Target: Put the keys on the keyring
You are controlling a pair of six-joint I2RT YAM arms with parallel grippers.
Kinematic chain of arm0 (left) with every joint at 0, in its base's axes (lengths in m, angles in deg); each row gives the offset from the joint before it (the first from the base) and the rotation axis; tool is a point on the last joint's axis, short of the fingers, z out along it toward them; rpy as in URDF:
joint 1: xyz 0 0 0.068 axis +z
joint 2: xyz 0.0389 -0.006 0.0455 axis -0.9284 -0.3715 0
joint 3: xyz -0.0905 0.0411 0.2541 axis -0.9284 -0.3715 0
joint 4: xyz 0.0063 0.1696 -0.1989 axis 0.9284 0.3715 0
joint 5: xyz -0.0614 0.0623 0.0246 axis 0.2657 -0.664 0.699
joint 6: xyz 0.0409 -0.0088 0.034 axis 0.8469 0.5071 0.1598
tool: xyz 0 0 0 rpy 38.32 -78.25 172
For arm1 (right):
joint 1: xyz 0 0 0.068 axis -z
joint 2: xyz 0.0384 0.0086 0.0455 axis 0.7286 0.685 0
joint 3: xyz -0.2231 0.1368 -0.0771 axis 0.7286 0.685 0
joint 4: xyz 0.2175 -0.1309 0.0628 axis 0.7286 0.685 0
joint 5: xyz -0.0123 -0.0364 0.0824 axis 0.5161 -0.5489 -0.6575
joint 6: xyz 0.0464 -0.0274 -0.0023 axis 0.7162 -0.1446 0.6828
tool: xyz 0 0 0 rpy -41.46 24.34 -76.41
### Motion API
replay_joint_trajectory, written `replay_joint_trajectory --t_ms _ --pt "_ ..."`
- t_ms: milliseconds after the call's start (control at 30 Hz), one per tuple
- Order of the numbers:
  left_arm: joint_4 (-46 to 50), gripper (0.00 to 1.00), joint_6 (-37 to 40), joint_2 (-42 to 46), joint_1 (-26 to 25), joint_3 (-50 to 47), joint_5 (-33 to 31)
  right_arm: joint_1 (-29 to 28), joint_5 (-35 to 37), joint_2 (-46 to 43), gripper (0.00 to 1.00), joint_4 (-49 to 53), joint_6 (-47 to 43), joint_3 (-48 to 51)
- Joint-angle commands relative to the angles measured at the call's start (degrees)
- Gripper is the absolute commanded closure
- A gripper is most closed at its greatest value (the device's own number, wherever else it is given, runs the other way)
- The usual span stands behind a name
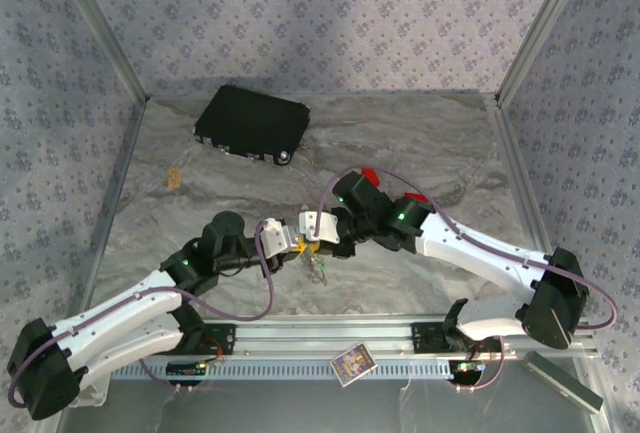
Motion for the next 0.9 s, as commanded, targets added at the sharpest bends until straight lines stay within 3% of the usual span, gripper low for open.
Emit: replay_joint_trajectory --t_ms 0,100,300,867 --pt "-5.2 1.0 -0.7 1.2 -0.3 -0.6 1.4 2.6 -4.6 -3.3 0.69 -5.7 2.8 3.9" --pt "-7.8 1.0 -1.6 1.5 -0.3 -1.9 1.6 5.1 -10.5 -5.3 0.68 -11.6 6.5 7.7" --pt "-11.6 1.0 -3.0 2.5 -0.3 -4.0 2.0 7.3 -15.4 -6.0 0.7 -18.0 10.1 11.5" --pt "-16.2 1.0 -4.9 1.2 -0.3 -5.2 2.3 8.1 -18.1 -3.8 0.87 -20.9 10.9 12.4"
